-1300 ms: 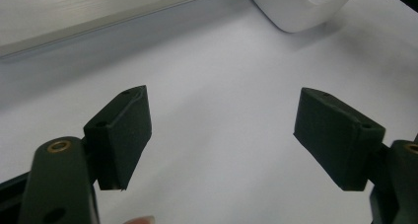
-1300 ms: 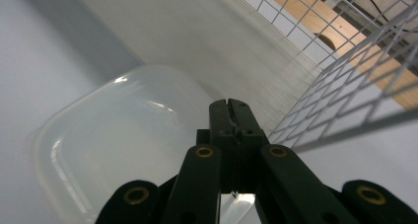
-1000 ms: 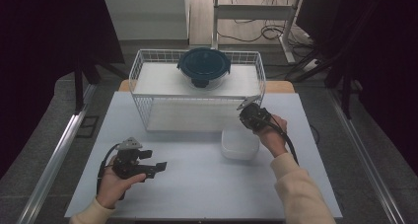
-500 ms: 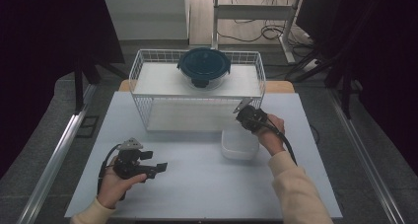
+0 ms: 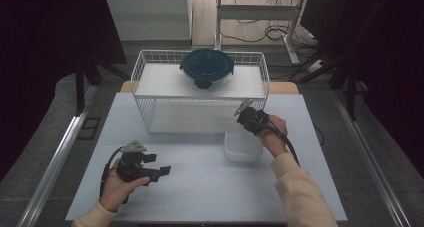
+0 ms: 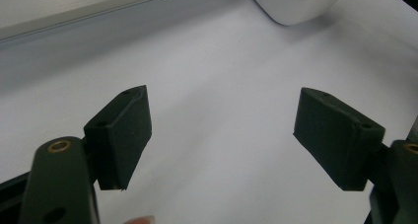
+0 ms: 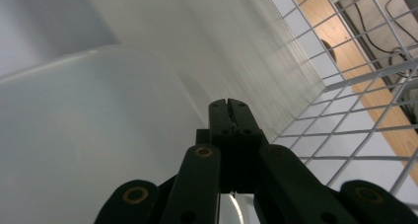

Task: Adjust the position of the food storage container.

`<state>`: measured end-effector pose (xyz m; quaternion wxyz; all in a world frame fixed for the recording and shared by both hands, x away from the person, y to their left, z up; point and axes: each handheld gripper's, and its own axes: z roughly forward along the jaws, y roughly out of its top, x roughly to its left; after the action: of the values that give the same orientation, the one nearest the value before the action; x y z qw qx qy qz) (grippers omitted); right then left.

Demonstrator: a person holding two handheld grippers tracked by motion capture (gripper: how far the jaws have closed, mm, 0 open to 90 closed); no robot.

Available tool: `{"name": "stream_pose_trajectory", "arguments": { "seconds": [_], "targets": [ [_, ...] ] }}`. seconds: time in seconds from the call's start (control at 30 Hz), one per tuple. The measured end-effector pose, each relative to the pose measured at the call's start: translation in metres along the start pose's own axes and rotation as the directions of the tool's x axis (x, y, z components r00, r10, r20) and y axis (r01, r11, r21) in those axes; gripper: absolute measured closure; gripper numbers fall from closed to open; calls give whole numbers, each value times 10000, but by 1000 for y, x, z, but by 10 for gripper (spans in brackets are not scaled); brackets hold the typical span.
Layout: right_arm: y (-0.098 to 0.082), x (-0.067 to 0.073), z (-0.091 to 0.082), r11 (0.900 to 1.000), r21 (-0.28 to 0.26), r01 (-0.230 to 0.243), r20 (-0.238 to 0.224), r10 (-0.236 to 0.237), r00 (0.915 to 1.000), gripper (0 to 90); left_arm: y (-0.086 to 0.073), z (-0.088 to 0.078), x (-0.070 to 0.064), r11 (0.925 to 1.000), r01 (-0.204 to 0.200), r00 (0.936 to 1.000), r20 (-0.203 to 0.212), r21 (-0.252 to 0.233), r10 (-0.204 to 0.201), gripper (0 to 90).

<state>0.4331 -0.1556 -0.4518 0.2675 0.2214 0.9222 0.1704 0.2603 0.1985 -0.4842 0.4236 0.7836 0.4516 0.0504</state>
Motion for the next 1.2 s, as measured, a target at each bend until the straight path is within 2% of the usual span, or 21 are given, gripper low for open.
{"name": "stream_pose_trajectory", "arguments": {
  "seconds": [0.17, 0.4, 0.53, 0.93, 1.2],
  "targets": [
    [0, 0, 7, 9999, 101, 80, 109, -81, 9999, 898, -1, 1, 2, 10000, 16, 10000, 5, 39, -16, 215],
    [1, 11, 6, 9987, 190, 481, -257, -476, 9985, 898, -1, 1, 1, 10000, -1, 10000, 31, 51, 1, 215],
    [2, 18, 2, 9975, 144, 687, -549, -678, 9962, 898, -1, 1, 0, 10000, -24, 10000, 52, 49, 24, 216],
    [0, 35, -8, 9950, -85, 992, -860, -995, 9913, 898, -1, 2, -1, 10000, 19, 9999, 120, 96, -20, 216],
    [-2, 51, -17, 9895, -325, 1408, -1149, -1436, 9829, 898, -1, 4, -2, 9999, -2, 9999, 154, 140, 0, 215]
  ]
}}
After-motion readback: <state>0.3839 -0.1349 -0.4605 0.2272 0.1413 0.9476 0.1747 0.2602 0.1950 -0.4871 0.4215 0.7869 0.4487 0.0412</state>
